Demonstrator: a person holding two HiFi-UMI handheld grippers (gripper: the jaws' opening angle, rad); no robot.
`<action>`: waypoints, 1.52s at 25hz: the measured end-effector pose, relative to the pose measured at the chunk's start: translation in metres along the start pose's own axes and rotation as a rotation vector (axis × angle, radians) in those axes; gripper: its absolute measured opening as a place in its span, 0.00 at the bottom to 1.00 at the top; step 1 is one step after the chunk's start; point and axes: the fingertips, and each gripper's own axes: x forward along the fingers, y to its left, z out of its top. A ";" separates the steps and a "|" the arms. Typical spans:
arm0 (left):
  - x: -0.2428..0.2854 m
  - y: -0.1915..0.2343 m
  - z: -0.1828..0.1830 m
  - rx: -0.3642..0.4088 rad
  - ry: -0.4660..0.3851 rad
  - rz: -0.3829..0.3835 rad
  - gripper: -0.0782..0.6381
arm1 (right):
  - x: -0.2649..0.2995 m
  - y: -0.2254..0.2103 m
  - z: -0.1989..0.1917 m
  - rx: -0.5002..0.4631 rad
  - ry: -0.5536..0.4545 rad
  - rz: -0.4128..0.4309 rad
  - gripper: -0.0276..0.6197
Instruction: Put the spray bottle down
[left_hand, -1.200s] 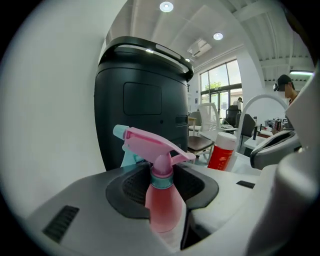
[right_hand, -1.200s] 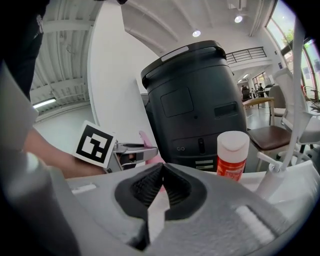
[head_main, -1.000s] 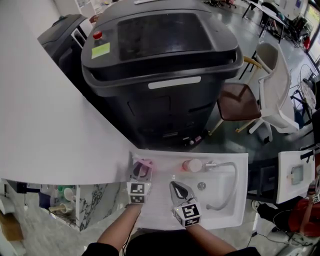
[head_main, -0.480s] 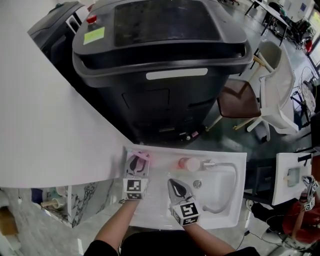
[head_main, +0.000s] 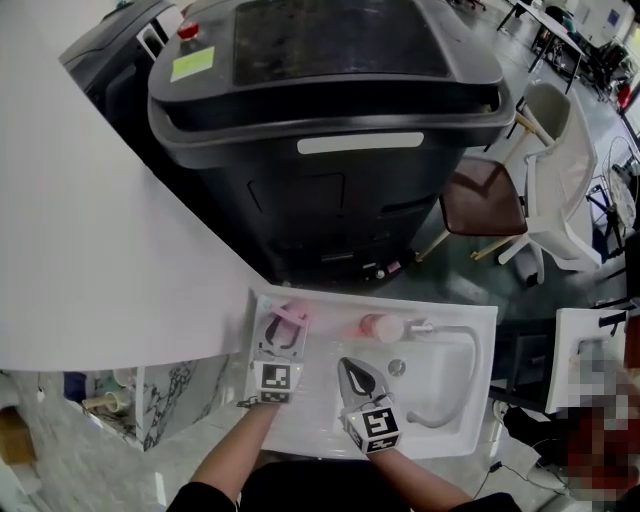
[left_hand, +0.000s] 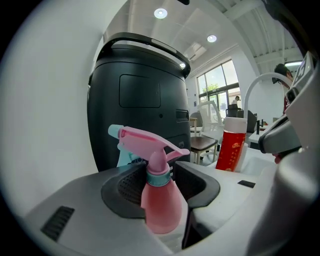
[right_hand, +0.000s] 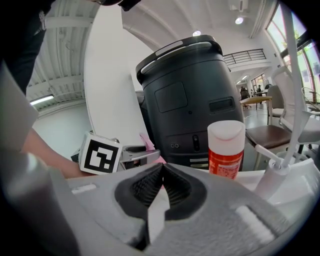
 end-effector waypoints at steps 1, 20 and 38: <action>0.001 -0.001 0.000 0.006 0.004 -0.005 0.37 | 0.000 -0.001 0.001 0.002 -0.005 0.001 0.04; -0.008 0.001 -0.025 -0.137 0.115 -0.012 0.56 | -0.029 0.009 -0.013 0.020 0.002 0.053 0.04; -0.132 -0.033 0.010 -0.293 0.044 -0.024 0.56 | -0.082 0.045 -0.017 0.027 -0.036 -0.007 0.04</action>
